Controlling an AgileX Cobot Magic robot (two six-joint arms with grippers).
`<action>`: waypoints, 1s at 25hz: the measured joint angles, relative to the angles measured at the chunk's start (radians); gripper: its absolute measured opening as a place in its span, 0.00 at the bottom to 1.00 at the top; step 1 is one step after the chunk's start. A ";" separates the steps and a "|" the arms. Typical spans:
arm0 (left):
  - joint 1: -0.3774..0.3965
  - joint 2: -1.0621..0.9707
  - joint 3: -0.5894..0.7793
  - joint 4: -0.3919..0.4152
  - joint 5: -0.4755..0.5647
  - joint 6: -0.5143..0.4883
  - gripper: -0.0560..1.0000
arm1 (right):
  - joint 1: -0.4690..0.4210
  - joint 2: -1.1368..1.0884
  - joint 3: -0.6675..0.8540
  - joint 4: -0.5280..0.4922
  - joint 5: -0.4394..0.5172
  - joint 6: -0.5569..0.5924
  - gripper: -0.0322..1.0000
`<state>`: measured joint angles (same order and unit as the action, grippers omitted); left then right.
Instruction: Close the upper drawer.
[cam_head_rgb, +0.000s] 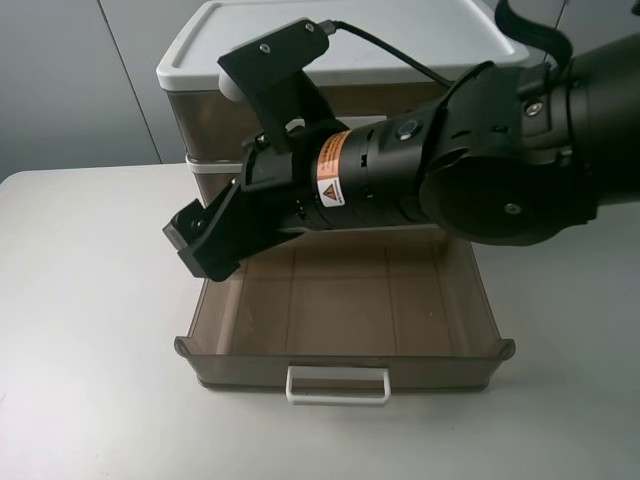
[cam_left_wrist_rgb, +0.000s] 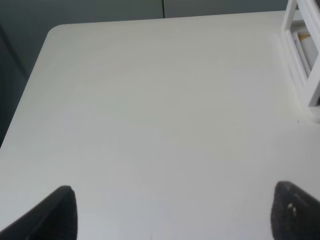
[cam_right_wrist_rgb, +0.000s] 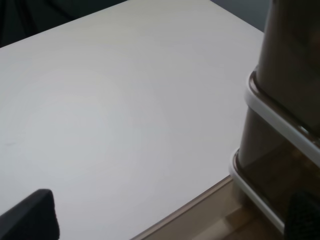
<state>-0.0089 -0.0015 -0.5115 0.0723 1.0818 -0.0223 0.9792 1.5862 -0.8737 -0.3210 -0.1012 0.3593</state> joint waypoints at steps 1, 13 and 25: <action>0.000 0.000 0.000 0.000 0.000 0.000 0.75 | 0.008 -0.007 0.000 0.000 0.002 -0.004 0.69; 0.000 0.000 0.000 0.000 0.000 0.000 0.75 | 0.046 -0.287 0.000 -0.009 0.314 -0.065 0.69; 0.000 0.000 0.000 0.000 0.000 0.000 0.75 | 0.046 -0.850 0.005 -0.004 0.939 -0.113 0.69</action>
<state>-0.0089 -0.0015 -0.5115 0.0723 1.0818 -0.0223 1.0250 0.7361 -0.8690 -0.3254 0.8376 0.2464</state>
